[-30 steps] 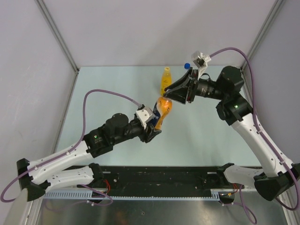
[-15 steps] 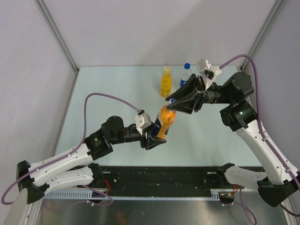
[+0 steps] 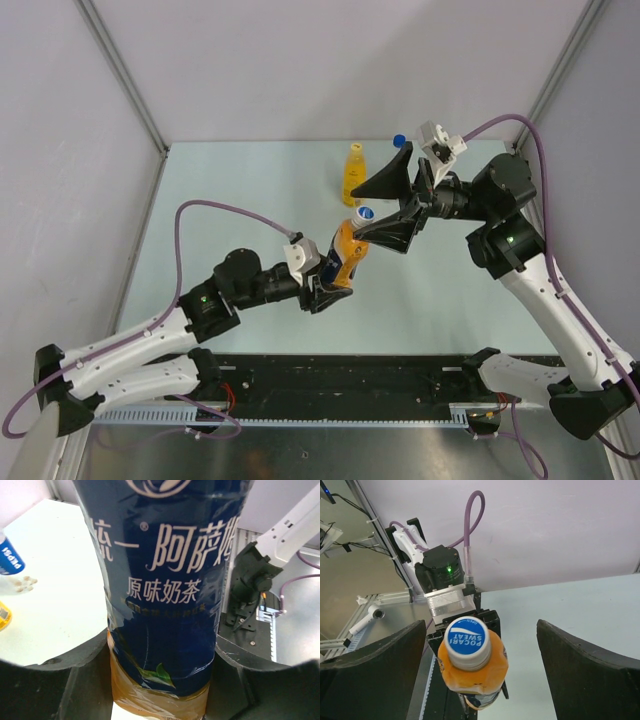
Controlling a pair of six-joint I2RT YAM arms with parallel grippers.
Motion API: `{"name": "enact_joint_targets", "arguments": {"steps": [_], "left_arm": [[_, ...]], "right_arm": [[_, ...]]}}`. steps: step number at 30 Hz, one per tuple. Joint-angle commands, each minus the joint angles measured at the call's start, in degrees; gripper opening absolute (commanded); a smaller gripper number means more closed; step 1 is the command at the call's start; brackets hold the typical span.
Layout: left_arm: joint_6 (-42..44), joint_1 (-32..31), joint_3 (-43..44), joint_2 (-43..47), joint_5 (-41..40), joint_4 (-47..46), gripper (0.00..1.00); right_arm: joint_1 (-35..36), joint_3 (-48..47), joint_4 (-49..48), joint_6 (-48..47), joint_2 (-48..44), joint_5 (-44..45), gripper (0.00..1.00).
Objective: Unscrew the bottle caps
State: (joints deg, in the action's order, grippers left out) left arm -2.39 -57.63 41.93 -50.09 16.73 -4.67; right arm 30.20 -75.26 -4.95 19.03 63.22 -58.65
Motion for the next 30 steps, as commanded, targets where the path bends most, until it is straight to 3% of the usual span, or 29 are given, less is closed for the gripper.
{"name": "enact_joint_targets", "arguments": {"steps": [1, 10, 16, 23, 30], "left_arm": [[2.1, -0.1, -1.3, 2.3, -6.1, -0.2, 0.00], [2.3, 0.1, -3.2, 3.4, -12.4, 1.8, 0.00], [3.8, 0.1, -2.3, 1.4, -15.6, 4.9, 0.00], [3.1, 0.0, -0.8, -0.3, -28.3, 8.6, 0.00], [3.3, 0.0, 1.0, -1.8, -38.5, 11.7, 0.00]], "right_arm": [[0.8, -0.1, -1.6, 0.7, -0.2, 1.8, 0.98], [1.2, -0.1, -2.1, 0.9, -0.6, 4.5, 0.99], [3.0, -0.1, 2.0, -0.9, -1.1, 17.2, 0.99], [3.3, -0.5, 7.0, 2.8, 0.6, 30.9, 0.99], [3.6, -5.2, 14.5, 5.1, 5.7, 35.8, 0.99]]}}
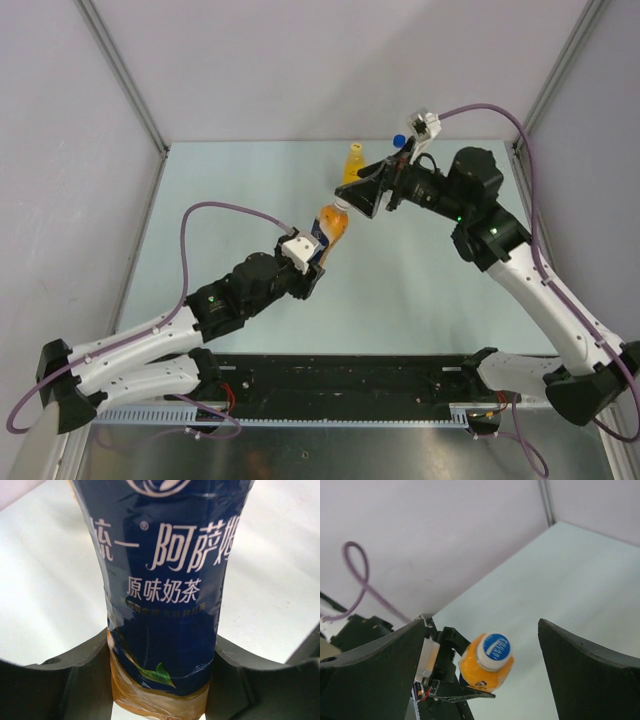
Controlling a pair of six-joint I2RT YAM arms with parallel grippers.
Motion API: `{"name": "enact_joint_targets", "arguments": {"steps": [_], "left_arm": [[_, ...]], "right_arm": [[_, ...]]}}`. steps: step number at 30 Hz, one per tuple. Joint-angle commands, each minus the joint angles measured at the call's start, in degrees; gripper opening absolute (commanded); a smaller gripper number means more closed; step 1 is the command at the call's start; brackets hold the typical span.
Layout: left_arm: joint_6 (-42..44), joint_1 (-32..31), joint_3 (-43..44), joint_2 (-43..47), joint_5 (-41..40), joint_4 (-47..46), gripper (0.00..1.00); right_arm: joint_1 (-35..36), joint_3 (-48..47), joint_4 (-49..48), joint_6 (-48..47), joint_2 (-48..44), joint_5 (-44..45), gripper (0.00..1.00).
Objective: Unscrew the bottle caps
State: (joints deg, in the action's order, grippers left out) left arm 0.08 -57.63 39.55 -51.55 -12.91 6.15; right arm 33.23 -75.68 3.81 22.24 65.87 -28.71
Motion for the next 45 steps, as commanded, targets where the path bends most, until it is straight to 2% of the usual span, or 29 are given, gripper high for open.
{"name": "enact_joint_targets", "arguments": {"steps": [1, 6, 14, 16, 21, 24, 27, 30, 34, 45], "left_arm": [[0.7, -0.1, 3.6, -0.3, -10.3, 1.1, 0.00], [0.7, -0.4, 4.1, -0.5, -15.0, 1.9, 0.00], [1.7, -0.8, 4.8, -2.4, -16.2, 3.3, 0.00], [1.8, -0.8, 4.9, -2.8, -16.3, 3.5, 0.00], [1.8, -1.0, 5.0, -3.1, -16.3, 3.8, 0.00], [1.9, -1.0, 5.0, -3.0, -16.4, 3.9, 0.00], [1.9, -1.0, 4.8, -2.8, -16.6, 4.1, 0.00], [2.1, -1.0, 4.7, -2.9, -16.3, 4.4, 0.00], [1.7, -1.1, 4.7, -2.8, -15.4, 5.0, 0.00], [-1.5, -1.1, 3.3, -1.3, -12.0, 5.8, 0.00]], "right_arm": [[0.7, -5.9, 7.5, 1.9, 4.2, 7.0, 0.99], [1.1, -10.3, 14.4, 2.1, 9.0, 8.4, 0.98], [1.6, -10.7, 12.9, 4.0, 11.7, 1.9, 0.88], [1.9, -10.7, 12.5, 4.1, 12.1, 1.2, 0.82], [2.5, -10.7, 11.8, 4.6, 13.1, -0.2, 0.64], [2.5, -10.7, 11.9, 4.9, 13.4, 0.0, 0.45], [2.5, -10.7, 11.9, 5.2, 13.3, 0.7, 0.21], [2.5, -10.7, 11.3, 5.4, 13.3, 0.3, 0.10], [2.5, -10.7, 9.5, 5.8, 13.0, -1.0, 0.05], [2.0, -10.6, 5.8, 6.6, 9.3, 1.8, 0.02]]}}
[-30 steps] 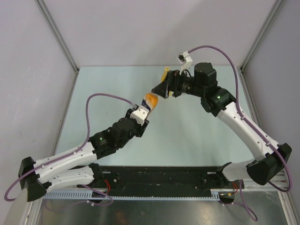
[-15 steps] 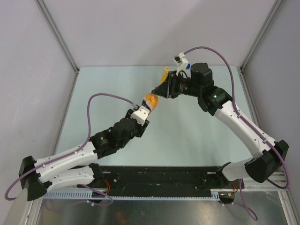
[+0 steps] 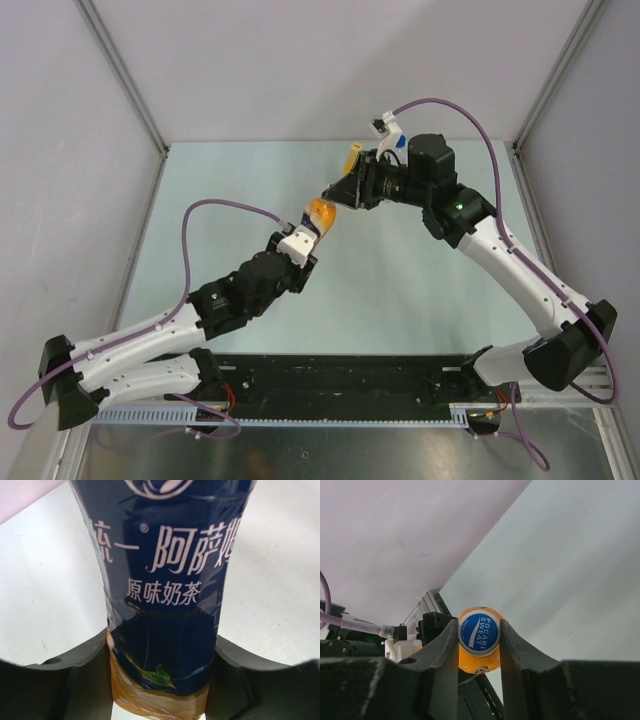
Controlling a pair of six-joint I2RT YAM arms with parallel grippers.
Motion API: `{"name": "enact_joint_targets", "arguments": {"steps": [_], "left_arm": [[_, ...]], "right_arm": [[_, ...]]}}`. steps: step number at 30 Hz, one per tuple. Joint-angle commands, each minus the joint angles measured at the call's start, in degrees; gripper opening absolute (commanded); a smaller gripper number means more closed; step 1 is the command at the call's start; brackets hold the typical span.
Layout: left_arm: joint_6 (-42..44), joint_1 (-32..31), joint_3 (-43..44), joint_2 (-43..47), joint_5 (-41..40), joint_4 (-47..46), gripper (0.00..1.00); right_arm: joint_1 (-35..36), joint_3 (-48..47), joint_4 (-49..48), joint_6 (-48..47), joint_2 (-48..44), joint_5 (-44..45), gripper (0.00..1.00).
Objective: Unscrew the bottle caps
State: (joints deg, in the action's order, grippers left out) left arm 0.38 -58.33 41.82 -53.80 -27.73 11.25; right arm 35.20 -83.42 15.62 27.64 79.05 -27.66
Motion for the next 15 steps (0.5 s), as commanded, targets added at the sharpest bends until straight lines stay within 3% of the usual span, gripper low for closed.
{"name": "enact_joint_targets", "arguments": {"steps": [1, 15], "left_arm": [[-2.2, -0.4, 0.9, 1.1, 3.4, 0.7, 0.00], [-8.3, -0.4, -2.1, 5.2, 11.7, 1.9, 0.00]], "right_arm": [[-0.1, -2.9, -6.3, 1.1, -4.3, 1.1, 0.02], [-5.3, 0.3, -4.5, 1.9, -11.1, 4.9, 0.00]]}}
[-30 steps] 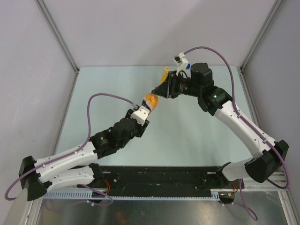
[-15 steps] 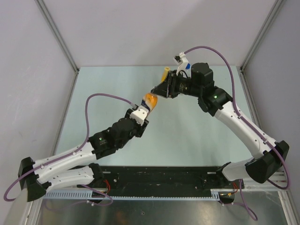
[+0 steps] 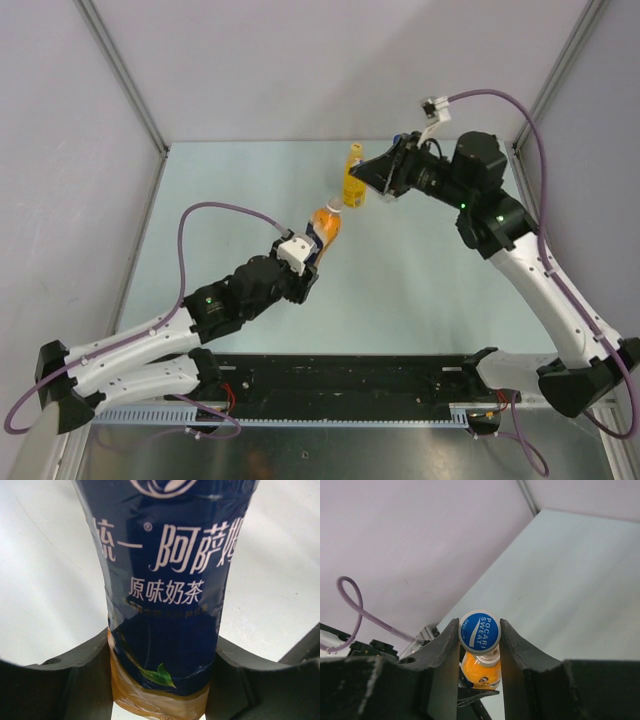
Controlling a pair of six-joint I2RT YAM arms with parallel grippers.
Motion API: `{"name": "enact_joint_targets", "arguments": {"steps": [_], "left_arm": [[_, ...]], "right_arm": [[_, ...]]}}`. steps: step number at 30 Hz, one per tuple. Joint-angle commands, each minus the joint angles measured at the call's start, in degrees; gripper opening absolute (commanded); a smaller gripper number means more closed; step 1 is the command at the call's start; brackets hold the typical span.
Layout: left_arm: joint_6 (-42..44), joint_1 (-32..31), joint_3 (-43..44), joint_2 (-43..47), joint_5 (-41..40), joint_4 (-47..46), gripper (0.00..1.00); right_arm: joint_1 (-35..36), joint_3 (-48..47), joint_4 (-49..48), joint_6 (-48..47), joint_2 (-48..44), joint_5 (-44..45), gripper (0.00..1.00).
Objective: Unscrew the bottle caps
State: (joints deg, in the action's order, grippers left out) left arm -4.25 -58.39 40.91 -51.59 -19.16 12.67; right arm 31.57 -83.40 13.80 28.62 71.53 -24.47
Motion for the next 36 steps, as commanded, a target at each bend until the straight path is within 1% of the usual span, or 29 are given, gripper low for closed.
{"name": "enact_joint_targets", "arguments": {"steps": [1, 7, 11, 14, 17, 23, 28, 31, 36], "left_arm": [[-4.4, -0.3, -1.6, 3.6, 3.6, 0.6, 0.00], [-9.9, -0.3, -3.9, 7.3, 7.0, 0.8, 0.00], [-14.2, -0.3, -5.4, 10.1, 10.0, 0.7, 0.00], [-16.3, -0.3, -6.5, 11.8, 12.7, 0.6, 0.00], [-18.4, -0.3, -8.3, 13.8, 13.9, 0.4, 0.00], [-22.3, -0.4, -13.0, 19.5, 14.1, -0.6, 0.00], [-23.5, -0.4, -16.0, 21.1, 14.3, -1.8, 0.00], [-23.7, -0.4, -17.0, 19.5, 14.9, -3.1, 0.00], [-23.1, -0.4, -19.2, 16.0, 15.0, -7.0, 0.00]], "right_arm": [[-2.2, 0.9, -2.6, 1.1, -4.2, 1.7, 0.00], [-4.9, 6.3, -0.6, 0.3, -8.2, 2.1, 0.00], [-5.0, 13.1, 0.5, -0.9, -10.9, 2.8, 0.00], [-4.4, 19.2, 0.2, -1.5, -11.8, 2.9, 0.00], [-1.7, 26.2, -0.9, -3.2, -12.3, 5.7, 0.00], [4.1, 39.7, -6.0, -4.3, -9.6, 14.0, 0.01], [5.9, 45.8, -10.6, -3.5, -3.7, 18.1, 0.02], [6.8, 47.1, -12.6, -3.3, 0.1, 19.3, 0.06], [8.0, 47.8, -15.6, -3.3, 4.6, 21.8, 0.26]]}}
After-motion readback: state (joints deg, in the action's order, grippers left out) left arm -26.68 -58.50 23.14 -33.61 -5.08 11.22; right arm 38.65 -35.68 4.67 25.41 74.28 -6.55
